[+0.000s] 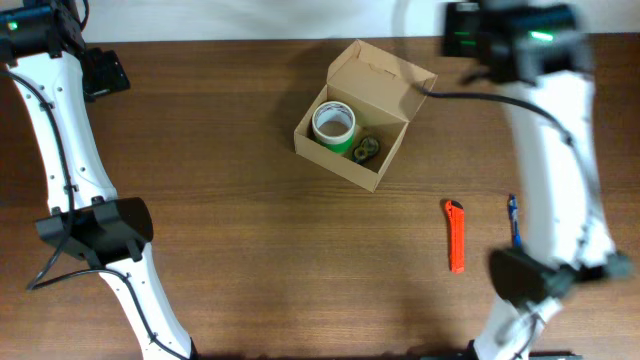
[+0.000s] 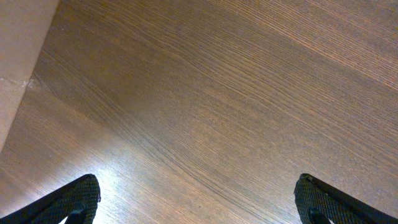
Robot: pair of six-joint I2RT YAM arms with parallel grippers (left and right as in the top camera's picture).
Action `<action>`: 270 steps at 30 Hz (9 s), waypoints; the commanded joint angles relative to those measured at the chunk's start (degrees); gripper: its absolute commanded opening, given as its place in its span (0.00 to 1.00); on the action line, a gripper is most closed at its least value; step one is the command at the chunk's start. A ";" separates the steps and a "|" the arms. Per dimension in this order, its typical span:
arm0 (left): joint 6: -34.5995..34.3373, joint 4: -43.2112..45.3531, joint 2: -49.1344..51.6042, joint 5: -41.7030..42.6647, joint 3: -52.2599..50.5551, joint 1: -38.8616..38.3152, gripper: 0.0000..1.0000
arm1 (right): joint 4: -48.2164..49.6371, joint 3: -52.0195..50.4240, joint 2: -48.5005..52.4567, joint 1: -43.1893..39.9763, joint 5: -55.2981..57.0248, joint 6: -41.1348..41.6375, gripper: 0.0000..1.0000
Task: Pack container
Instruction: 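Release the correction tape and raise the right gripper out, then grasp the orange box cutter with the right gripper, then carry the orange box cutter into the box and lower it, then open the right gripper and lift it out of the box, then move the right gripper down and grasp the blue pen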
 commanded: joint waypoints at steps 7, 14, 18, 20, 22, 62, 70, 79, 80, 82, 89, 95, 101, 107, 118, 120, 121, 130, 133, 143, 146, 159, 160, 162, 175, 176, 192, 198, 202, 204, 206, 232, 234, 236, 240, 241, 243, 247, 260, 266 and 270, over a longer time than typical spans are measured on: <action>0.31 0.11 -0.50 0.22 -0.37 0.20 1.00 | -2.23 -39.41 -20.59 -19.45 -10.56 -1.62 0.57; 0.31 0.11 -0.50 0.22 -0.37 0.20 1.00 | 1.81 -62.25 -20.15 -19.96 -19.76 -6.99 0.61; 0.31 0.11 -0.50 0.22 -0.35 0.20 1.00 | 6.34 -69.18 -19.19 -19.65 -21.81 -8.98 0.65; 0.31 0.11 -0.50 0.22 -0.37 0.20 1.00 | 8.46 -71.28 -19.04 -19.58 -24.04 -10.69 0.71; 0.31 0.11 -0.50 0.22 -0.37 0.20 1.00 | 9.46 -72.26 -18.88 -19.56 -24.06 -11.69 0.76; 0.31 0.11 -0.50 0.22 -0.37 0.20 1.00 | 19.93 -75.38 0.42 -10.99 -18.38 -7.91 0.39; 0.31 0.11 -0.50 0.22 -0.35 0.20 1.00 | 22.49 -77.13 0.39 -10.99 -18.45 -6.67 0.07; 0.31 0.11 -0.50 0.22 -0.35 0.20 1.00 | 18.84 -64.22 0.15 -10.99 -24.15 -6.67 0.06; 0.31 0.11 -0.50 0.22 -0.35 0.20 1.00 | 17.68 -61.86 0.15 -10.99 -24.76 -6.67 0.06; 0.31 0.11 -0.50 0.22 -0.35 0.20 1.00 | 14.19 -55.21 0.15 -10.99 -24.92 -6.64 0.06; 0.31 0.11 -0.50 0.22 -0.35 0.20 1.00 | 3.10 -31.61 0.17 -10.99 -24.72 -6.69 0.06; 0.31 0.11 -0.50 0.22 -0.35 0.20 1.00 | -1.03 -14.64 0.17 -9.55 -24.94 -6.91 0.04; 0.31 0.11 -0.50 0.22 -0.37 0.20 1.00 | -0.96 -7.69 0.17 -1.90 -24.83 -16.00 0.06; 0.31 0.11 -0.50 0.22 -0.35 0.20 1.00 | -1.86 -7.76 0.70 6.75 -24.55 -22.88 0.07; 0.31 0.11 -0.50 0.22 -0.35 0.20 1.00 | -3.43 -7.78 5.14 13.94 -29.66 -37.31 0.13; 0.31 0.11 -0.50 0.22 -0.35 0.20 1.00 | -3.43 -7.78 6.95 14.14 -29.73 -38.80 0.14; 0.31 0.11 -0.50 0.22 -0.37 0.20 1.00 | -3.43 -7.78 7.87 14.12 -29.75 -39.19 0.14; 0.31 0.11 -0.50 0.22 -0.37 0.20 1.00 | -2.23 -7.78 17.35 14.12 -29.66 -42.56 0.10; 0.31 0.11 -0.50 0.22 -0.37 0.20 1.00 | -1.11 -7.78 19.47 14.08 -29.62 -42.62 0.08; 0.31 0.11 -0.50 0.22 -0.35 0.20 1.00 | 2.34 -8.02 23.61 14.08 -29.49 -42.84 0.07; 0.31 0.11 -0.50 0.22 -0.35 0.20 1.00 | 3.76 -8.02 24.37 14.08 -29.51 -42.97 0.06; 0.31 0.11 -0.50 0.22 -0.35 0.20 1.00 | 2.16 -8.04 27.28 14.29 -33.16 -42.77 0.06; 0.31 0.11 -0.50 0.22 -0.37 0.20 1.00 | 1.77 -8.04 27.30 14.51 -33.11 -42.80 0.06; 0.31 0.11 -0.50 0.22 -0.37 0.20 1.00 | 1.31 -8.04 27.30 14.82 -33.11 -42.82 0.06; 0.31 0.11 -0.50 0.22 -0.35 0.20 1.00 | 0.57 -9.14 27.78 17.31 -33.11 -42.97 0.05; 0.31 0.11 -0.50 0.22 -0.37 0.20 1.00 | 0.55 -9.38 27.78 17.29 -33.11 -42.97 0.06; 0.31 0.11 -0.50 0.22 -0.37 0.20 1.00 | 1.84 -16.57 27.80 17.29 -33.07 -42.97 0.07; 0.31 0.11 -0.50 0.22 -0.35 0.20 1.00 | 1.84 -16.57 27.80 17.29 -32.41 -42.93 0.20; 0.31 0.11 -0.50 0.22 -0.37 0.20 1.00 | 1.86 -16.57 27.80 17.27 -32.41 -42.93 0.36; 0.28 0.11 -0.50 0.22 -0.35 0.20 1.00 | 1.86 -16.55 27.78 17.16 -32.41 -42.93 0.37; 0.31 0.11 -0.50 0.22 -0.37 0.20 1.00 | 1.88 -16.55 27.78 17.11 -32.41 -42.93 0.38; 0.31 0.11 -0.50 0.22 -0.37 0.20 1.00 | -1.14 -1.55 25.99 17.07 -29.53 -38.77 0.42; 0.31 0.11 -0.50 0.22 -0.37 0.20 1.00 | -1.66 0.76 25.86 17.07 -28.89 -37.92 0.42; 0.31 0.11 -0.50 0.22 -0.37 0.20 1.00 | -2.47 3.10 25.68 17.07 -28.76 -37.46 0.42; 0.31 0.11 -0.50 0.22 -0.35 0.20 1.00 | -3.76 5.97 23.82 17.07 -23.06 -34.42 0.43; 0.31 0.11 -0.50 0.22 -0.35 0.20 1.00 | -4.28 5.95 22.77 17.05 -21.03 -33.97 0.43; 0.31 0.11 -0.50 0.22 -0.37 0.20 1.00 | -5.55 5.75 20.31 16.61 -18.49 -32.92 0.44; 0.31 0.11 -0.50 0.22 -0.35 0.20 1.00 | -5.14 1.68 11.19 13.27 -18.36 -32.94 0.48; 0.31 0.11 -0.50 0.22 -0.37 0.20 1.00 | 10.40 -46.07 -24.55 -21.18 -16.96 -29.59 0.62; 0.31 0.11 -0.50 0.22 -0.35 0.20 1.00 | 15.61 -60.48 -21.99 -34.34 -25.59 -27.63 0.58; 0.31 0.11 -0.50 0.22 -0.37 0.20 1.00 | 18.84 -64.70 -17.27 -37.70 -25.38 -27.93 0.62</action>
